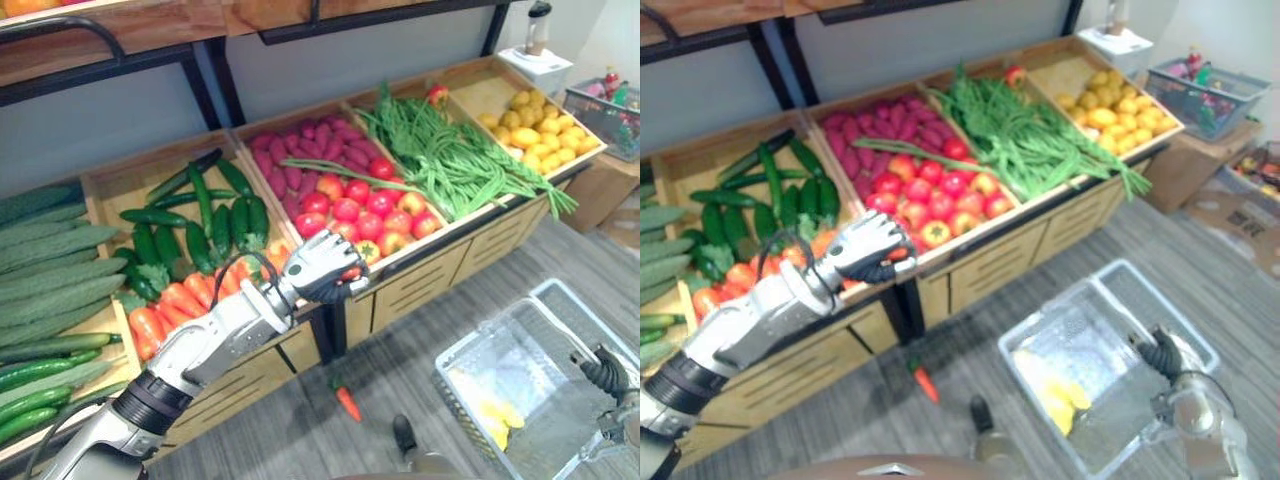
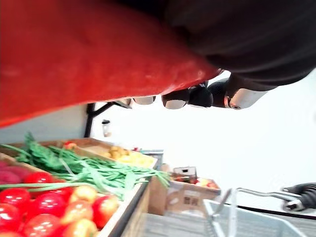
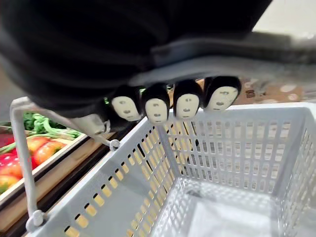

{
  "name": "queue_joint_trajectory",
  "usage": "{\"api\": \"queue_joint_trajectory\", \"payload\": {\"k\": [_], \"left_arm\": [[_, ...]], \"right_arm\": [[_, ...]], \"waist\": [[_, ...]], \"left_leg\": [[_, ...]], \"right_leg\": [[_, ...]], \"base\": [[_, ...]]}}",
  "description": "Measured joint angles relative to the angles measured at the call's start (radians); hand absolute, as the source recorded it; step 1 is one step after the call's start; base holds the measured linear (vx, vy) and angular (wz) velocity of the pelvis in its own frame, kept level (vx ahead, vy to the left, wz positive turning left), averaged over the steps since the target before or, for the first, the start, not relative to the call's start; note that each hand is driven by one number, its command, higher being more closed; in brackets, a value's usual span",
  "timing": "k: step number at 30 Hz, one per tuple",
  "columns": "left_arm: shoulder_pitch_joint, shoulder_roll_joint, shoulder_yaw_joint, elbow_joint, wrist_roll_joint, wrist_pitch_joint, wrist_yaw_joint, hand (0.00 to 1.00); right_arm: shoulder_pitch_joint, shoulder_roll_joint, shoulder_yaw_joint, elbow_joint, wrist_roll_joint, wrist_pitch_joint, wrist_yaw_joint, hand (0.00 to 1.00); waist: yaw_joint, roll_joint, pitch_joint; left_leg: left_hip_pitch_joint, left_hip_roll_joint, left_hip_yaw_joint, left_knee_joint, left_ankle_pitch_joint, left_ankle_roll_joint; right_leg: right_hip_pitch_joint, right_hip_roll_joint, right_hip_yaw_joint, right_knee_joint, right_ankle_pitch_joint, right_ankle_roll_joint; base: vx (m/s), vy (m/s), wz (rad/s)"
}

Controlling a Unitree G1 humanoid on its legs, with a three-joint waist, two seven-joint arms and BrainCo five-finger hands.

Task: Pick vegetable in the basket

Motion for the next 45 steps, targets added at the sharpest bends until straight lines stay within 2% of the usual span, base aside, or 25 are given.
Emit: {"api": "queue_joint_trajectory", "payload": {"k": [2,5,11,13,15,23,30,37,44,45], "left_arm": [[-0.032,-0.001,-0.055,-0.023,-0.004,-0.023,-0.012,1.0],[-0.057,-0.013,-0.113,-0.043,-0.04,-0.04,-0.02,1.0],[-0.085,-0.065,-0.226,-0.064,-0.079,-0.064,-0.053,1.0],[-0.097,-0.089,-0.257,-0.068,-0.081,-0.07,-0.058,1.0],[-0.104,-0.104,-0.291,-0.068,-0.082,-0.072,-0.062,1.0],[-0.135,-0.203,-0.412,-0.058,-0.118,-0.074,-0.086,1.0],[-0.137,-0.243,-0.452,-0.036,-0.118,-0.074,-0.089,1.0],[-0.129,-0.246,-0.465,-0.036,-0.118,-0.074,-0.09,1.0],[-0.088,-0.252,-0.466,-0.036,-0.118,-0.08,-0.093,1.0],[-0.082,-0.252,-0.466,-0.036,-0.118,-0.081,-0.096,1.0]], "right_arm": [[-0.018,-0.044,0.051,-0.033,0.0,-0.026,0.01,1.0],[-0.057,-0.084,0.107,-0.056,0.0,-0.04,0.03,1.0],[-0.117,-0.142,0.202,-0.096,0.001,-0.045,0.032,1.0],[-0.135,-0.155,0.232,-0.107,0.001,-0.045,0.032,1.0],[-0.164,-0.155,0.271,-0.126,0.001,-0.045,0.032,1.0],[-0.268,-0.164,0.41,-0.143,0.001,-0.065,0.037,1.0],[-0.356,-0.165,0.527,-0.177,0.006,-0.065,0.054,1.0],[-0.515,-0.188,0.695,-0.226,0.011,-0.083,0.075,1.0],[-0.615,-0.234,0.786,-0.293,0.011,-0.103,0.096,1.0],[-0.639,-0.235,0.807,-0.299,0.011,-0.104,0.102,1.0]], "waist": [[-0.001,0.005,-0.007],[-0.001,0.011,-0.011],[-0.004,0.034,-0.025],[-0.005,0.035,-0.026],[-0.022,0.036,-0.026],[-0.025,0.056,-0.033],[-0.031,0.064,-0.03],[-0.049,0.07,-0.019],[-0.059,0.062,0.003],[-0.07,0.061,0.004]], "left_leg": [[0.02,0.015,0.027,0.007,-0.01,-0.01],[0.041,0.019,0.058,0.004,-0.014,-0.017],[0.078,0.024,0.115,0.0,-0.024,-0.031],[0.083,0.025,0.134,0.001,-0.026,-0.034],[0.091,0.025,0.145,0.0,-0.027,-0.034],[0.125,0.033,0.219,0.001,-0.035,-0.046],[0.162,0.038,0.283,0.003,-0.043,-0.06],[0.211,0.045,0.405,0.02,-0.053,-0.077],[0.256,0.051,0.522,0.038,-0.063,-0.092],[0.258,0.052,0.536,0.04,-0.063,-0.093]], "right_leg": [[0.002,0.019,0.022,0.009,0.0,0.0],[0.001,0.034,0.051,0.012,0.0,0.0],[0.001,0.056,0.101,0.016,0.0,0.0],[0.001,0.061,0.115,0.018,0.001,0.0],[0.001,0.064,0.122,0.019,0.001,0.0],[-0.017,0.096,0.184,0.033,0.003,0.002],[-0.018,0.128,0.244,0.039,0.006,0.005],[-0.049,0.19,0.35,0.07,0.009,0.009],[-0.068,0.253,0.446,0.088,0.008,0.008],[-0.074,0.261,0.457,0.092,0.009,0.01]], "base": [[0.01,-0.027,-0.34],[0.01,-0.015,-0.33],[0.0,-0.003,-0.27],[-0.02,0.0,-0.21],[-0.02,0.005,-0.19],[0.0,0.004,-0.24],[0.0,0.004,-0.29],[0.02,0.023,-0.49],[0.02,-0.009,-0.5],[0.03,-0.036,-0.38]]}}
